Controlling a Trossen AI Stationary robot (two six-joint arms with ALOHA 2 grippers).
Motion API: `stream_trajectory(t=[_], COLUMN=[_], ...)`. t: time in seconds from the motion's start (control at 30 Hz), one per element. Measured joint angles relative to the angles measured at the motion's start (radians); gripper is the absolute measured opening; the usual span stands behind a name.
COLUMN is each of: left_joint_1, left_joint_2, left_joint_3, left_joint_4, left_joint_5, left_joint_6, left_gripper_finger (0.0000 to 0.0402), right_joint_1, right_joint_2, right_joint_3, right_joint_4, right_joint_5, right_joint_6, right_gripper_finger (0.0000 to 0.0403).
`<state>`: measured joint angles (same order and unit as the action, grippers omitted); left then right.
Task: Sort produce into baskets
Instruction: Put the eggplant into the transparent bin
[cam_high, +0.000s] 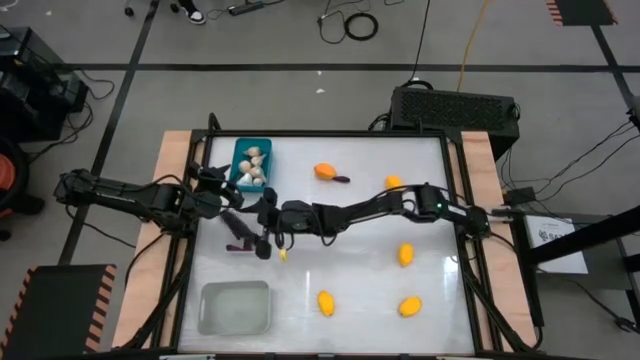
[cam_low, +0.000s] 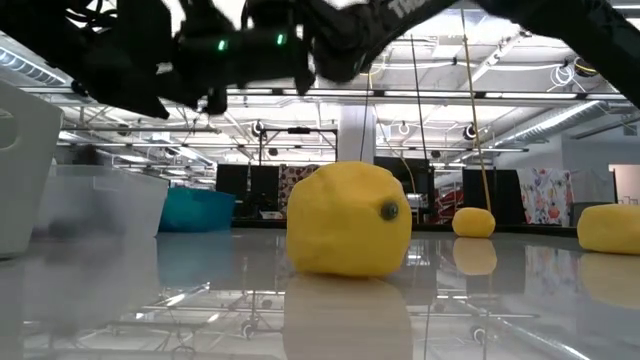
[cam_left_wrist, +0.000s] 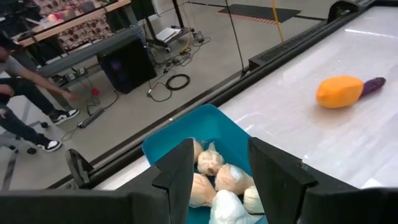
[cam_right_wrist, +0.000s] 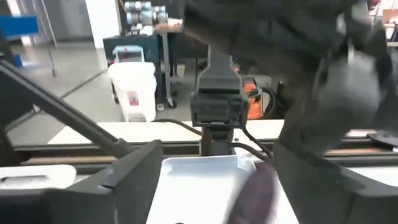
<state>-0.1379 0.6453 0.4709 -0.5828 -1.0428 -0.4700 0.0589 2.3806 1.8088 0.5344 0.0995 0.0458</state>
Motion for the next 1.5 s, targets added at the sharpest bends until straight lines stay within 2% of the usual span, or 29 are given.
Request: stream_trajectory(t=[0.13, 0.33, 0.47, 0.63, 0.7, 0.8, 1.0, 1.13, 1.23, 1.5], left_joint_1=[0.0, 0.0, 0.0, 0.0, 0.0, 0.0, 0.0, 0.0, 0.0, 0.0], left_joint_2=[0.0, 0.0, 0.0, 0.0, 0.0, 0.0, 0.0, 0.0, 0.0, 0.0], left_joint_3=[0.0, 0.0, 0.0, 0.0, 0.0, 0.0, 0.002, 0.002, 0.002, 0.002], left_joint_4=[-0.001, -0.002, 0.001, 0.02, 0.035, 0.057, 0.083, 0.079, 0.079, 0.077], left_joint_5=[0.014, 0.016, 0.017, 0.021, 0.028, 0.05, 0.113, 0.115, 0.109, 0.134], left_joint_6=[0.001, 0.003, 0.003, -0.02, -0.021, -0.021, -0.021, -0.017, -0.012, 0.031], left_gripper_finger=[0.016, 0.016, 0.016, 0.016, 0.016, 0.016, 0.016, 0.016, 0.016, 0.016], right_joint_1=[-0.002, -0.026, -0.062, -0.134, -0.172, -0.237, -0.346, -0.403, -0.425, -0.467], right_joint_2=[-0.122, -0.343, -0.471, -0.524, -0.525, -0.528, -0.525, -0.524, -0.524, -0.505], right_joint_3=[0.0, 0.001, 0.001, 0.001, -0.007, -0.089, -0.373, -0.529, -0.589, -0.635], right_joint_4=[-0.219, -0.736, -1.082, -1.453, -1.551, -1.52, -1.271, -1.094, -0.987, -0.905], right_joint_5=[0.004, 0.009, 0.096, 0.116, 0.116, 0.111, 0.1, 0.026, -0.039, -0.051], right_joint_6=[-0.037, -0.033, -0.009, 0.026, 0.028, 0.025, 0.018, 0.022, 0.025, 0.02], right_gripper_finger=[0.0319, 0.0324, 0.0324, 0.0324, 0.0324, 0.0325, 0.0325, 0.0325, 0.0325, 0.0325])
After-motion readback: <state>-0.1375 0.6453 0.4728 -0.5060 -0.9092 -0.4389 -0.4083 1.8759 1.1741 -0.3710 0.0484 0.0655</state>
